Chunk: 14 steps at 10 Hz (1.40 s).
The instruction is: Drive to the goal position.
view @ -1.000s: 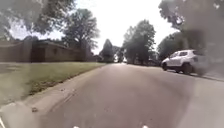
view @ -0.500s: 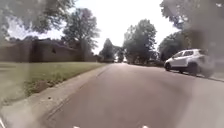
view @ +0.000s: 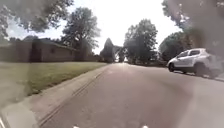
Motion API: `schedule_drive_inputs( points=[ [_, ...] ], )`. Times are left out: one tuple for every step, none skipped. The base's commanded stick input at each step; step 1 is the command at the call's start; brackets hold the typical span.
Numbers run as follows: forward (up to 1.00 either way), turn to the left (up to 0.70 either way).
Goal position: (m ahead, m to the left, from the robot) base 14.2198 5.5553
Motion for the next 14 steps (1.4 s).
schedule_drive_inputs(
  points=[
    [1.00, 0.00],
    [1.00, 0.00],
    [1.00, 0.00],
    [1.00, 0.00],
    [1.00, 0.00],
    [1.00, 0.00],
    [1.00, 0.00],
    [1.00, 0.00],
    [1.00, 0.00],
    [1.00, 0.00],
    [1.00, 0.00],
    [1.00, 0.00],
    [1.00, 0.00],
    [1.00, 0.00]
  ],
)
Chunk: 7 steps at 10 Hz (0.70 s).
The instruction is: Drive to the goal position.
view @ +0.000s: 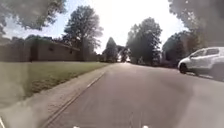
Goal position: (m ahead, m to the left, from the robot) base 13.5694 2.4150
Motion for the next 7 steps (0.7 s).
schedule_drive_inputs(
  points=[
    [1.00, 0.00],
    [1.00, 0.00],
    [1.00, 0.00],
    [1.00, 0.00],
    [1.00, 0.00],
    [1.00, 0.00],
    [1.00, 0.00]
  ],
)
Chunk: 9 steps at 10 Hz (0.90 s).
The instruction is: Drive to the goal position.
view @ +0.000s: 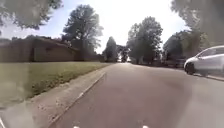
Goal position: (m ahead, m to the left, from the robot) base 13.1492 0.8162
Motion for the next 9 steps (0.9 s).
schedule_drive_inputs(
  points=[
    [1.00, -0.01],
    [1.00, -0.01],
    [1.00, -0.02],
    [1.00, -0.04],
    [1.00, -0.01],
    [1.00, -0.01],
    [1.00, -0.02],
    [1.00, -0.03],
    [1.00, -0.03]
  ],
)
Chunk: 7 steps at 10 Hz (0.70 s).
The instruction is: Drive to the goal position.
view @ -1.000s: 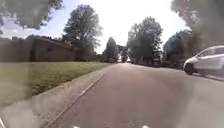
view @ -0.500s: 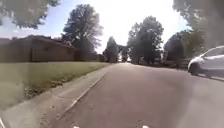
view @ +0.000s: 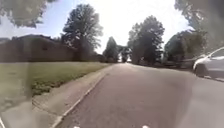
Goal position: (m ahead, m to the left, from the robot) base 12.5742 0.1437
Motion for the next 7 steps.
schedule_drive_inputs(
  points=[
    [1.00, -0.02],
    [1.00, 0.00],
    [1.00, 0.00],
    [1.00, 0.00],
    [1.00, 0.00],
    [1.00, 0.00],
    [1.00, 0.00]
  ],
)
